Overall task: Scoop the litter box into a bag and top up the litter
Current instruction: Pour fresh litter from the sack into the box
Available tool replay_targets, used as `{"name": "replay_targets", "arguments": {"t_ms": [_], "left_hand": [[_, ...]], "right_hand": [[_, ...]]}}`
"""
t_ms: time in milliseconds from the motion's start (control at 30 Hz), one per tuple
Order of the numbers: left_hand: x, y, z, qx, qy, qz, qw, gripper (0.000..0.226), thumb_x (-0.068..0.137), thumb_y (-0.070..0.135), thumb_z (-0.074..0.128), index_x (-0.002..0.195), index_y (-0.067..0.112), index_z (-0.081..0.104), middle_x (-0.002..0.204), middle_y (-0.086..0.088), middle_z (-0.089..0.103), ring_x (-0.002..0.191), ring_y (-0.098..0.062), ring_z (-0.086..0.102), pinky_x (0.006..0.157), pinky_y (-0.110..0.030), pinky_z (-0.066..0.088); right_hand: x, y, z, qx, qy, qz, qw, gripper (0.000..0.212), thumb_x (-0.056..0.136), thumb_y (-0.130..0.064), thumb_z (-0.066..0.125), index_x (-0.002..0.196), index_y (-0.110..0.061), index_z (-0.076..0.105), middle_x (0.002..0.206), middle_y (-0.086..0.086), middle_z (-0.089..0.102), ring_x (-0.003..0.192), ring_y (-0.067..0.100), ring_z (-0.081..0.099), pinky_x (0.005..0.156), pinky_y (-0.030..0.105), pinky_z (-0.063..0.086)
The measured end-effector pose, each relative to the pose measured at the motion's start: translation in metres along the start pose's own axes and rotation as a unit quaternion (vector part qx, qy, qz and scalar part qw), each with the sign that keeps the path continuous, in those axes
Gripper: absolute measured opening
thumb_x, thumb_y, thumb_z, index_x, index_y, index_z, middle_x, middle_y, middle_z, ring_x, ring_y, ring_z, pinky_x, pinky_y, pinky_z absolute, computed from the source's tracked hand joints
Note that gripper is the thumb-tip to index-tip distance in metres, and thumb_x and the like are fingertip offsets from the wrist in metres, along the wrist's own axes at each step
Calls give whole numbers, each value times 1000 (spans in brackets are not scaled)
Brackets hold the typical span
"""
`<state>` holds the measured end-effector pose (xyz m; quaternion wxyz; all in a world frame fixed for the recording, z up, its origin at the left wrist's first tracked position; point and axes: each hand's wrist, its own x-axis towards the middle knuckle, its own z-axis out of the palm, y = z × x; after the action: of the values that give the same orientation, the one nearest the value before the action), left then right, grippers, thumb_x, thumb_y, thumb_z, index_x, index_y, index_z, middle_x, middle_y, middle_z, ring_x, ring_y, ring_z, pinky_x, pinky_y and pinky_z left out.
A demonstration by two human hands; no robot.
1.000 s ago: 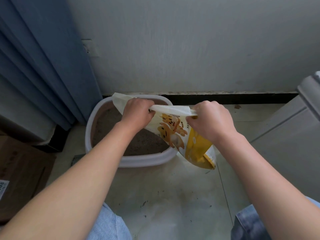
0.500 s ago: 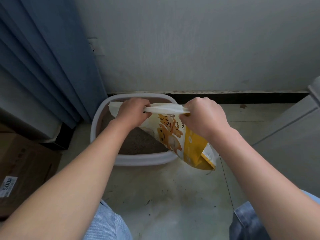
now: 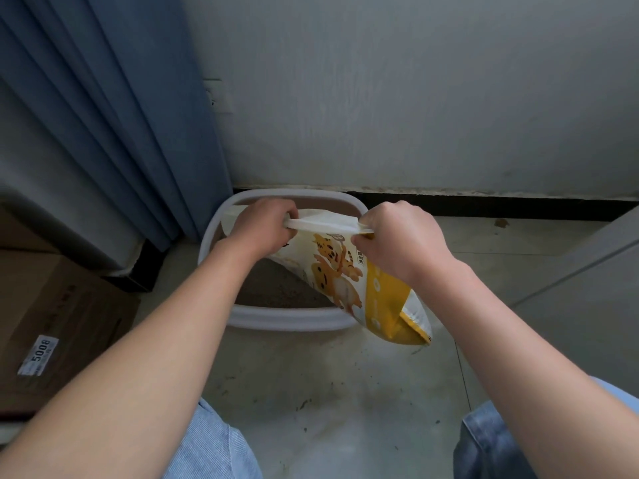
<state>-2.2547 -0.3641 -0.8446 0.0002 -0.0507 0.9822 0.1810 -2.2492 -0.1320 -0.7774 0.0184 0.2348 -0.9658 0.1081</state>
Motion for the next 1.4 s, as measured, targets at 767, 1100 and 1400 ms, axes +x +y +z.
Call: {"name": "replay_targets", "arguments": {"t_ms": [767,1100,1400], "left_hand": [[5,33,1,18,52,143,988,9,96,26,59,103,26,65,90,5,61,84,-15,51,69,-32,36],[11,73,12,25,48,245,968,9,94,22,61,101,21,66,86,-5,63,83,-26,56,66,-37,44],[13,105,29,43,42,329,942,11,97,26,56,94,24,66,81,8,63,77,-16,57,77,-40,50]], "right_hand": [[-15,67,-1,49,-12,90,995,22,89,-45,65,105,-33,75,78,-8,72,69,13,66,62,37,58],[-34,123,18,39,-77,170,982,32,89,-57,59,99,-28,71,77,-7,68,69,15,65,65,39,59],[-42,135,36,74,-132,230,962,35,90,-47,61,117,-25,66,85,-3,69,75,17,65,69,37,59]]}}
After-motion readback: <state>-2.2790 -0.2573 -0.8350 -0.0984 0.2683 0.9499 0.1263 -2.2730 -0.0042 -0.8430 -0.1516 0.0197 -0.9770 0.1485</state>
